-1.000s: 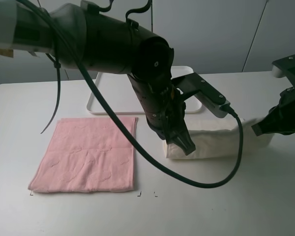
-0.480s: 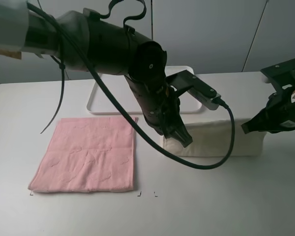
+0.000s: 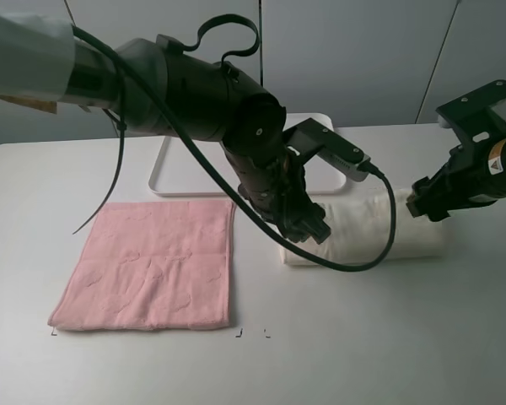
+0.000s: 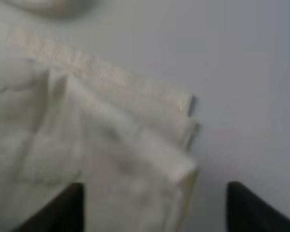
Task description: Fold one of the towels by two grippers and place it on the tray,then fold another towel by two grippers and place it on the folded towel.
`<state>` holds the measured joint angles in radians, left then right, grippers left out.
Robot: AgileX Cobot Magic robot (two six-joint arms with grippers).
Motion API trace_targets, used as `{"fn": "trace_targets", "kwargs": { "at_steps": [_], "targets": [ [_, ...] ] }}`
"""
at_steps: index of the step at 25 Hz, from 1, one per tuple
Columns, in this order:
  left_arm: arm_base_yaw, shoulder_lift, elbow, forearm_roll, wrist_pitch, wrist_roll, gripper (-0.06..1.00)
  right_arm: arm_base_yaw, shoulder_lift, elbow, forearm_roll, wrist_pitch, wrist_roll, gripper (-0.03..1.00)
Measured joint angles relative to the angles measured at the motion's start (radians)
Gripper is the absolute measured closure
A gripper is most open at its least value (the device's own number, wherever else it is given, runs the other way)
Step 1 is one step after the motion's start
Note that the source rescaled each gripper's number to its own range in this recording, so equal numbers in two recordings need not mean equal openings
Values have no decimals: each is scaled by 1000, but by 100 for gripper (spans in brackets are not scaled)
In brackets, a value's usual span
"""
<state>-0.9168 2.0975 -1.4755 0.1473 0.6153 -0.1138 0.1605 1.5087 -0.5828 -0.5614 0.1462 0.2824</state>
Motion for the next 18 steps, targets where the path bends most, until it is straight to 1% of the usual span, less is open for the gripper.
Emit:
{"fn": "trace_targets", "kwargs": {
  "at_steps": [1, 2, 4, 7, 9, 12, 14, 16, 18],
  "targets": [
    [0, 0, 0, 12, 0, -15, 0, 0, 0, 0, 0, -4, 4, 2],
    [0, 0, 0, 24, 0, -25, -1, 0, 0, 0, 0, -4, 10, -1],
    [2, 0, 0, 41, 15, -35, -2, 0, 0, 0, 7, 6, 37, -3],
    [2, 0, 0, 49, 62, -35, -2, 0, 2, -2, 23, 42, 113, -3],
    [2, 0, 0, 53, 77, -38, -2, 0, 12, -25, 30, 103, 146, -3],
    [13, 0, -15, 31, 95, -111, -2, 0, 57, -89, 58, 226, 154, -3],
    [24, 2, -40, 31, 100, -161, -2, 0, 98, -146, 117, 313, 107, -3],
    [37, 18, -73, 31, 113, -207, -2, 0, 142, -203, 209, 378, 19, -3],
    [56, 46, -112, 29, 140, -261, -2, -8, 182, -269, 333, 434, -78, -3]
  ]
}}
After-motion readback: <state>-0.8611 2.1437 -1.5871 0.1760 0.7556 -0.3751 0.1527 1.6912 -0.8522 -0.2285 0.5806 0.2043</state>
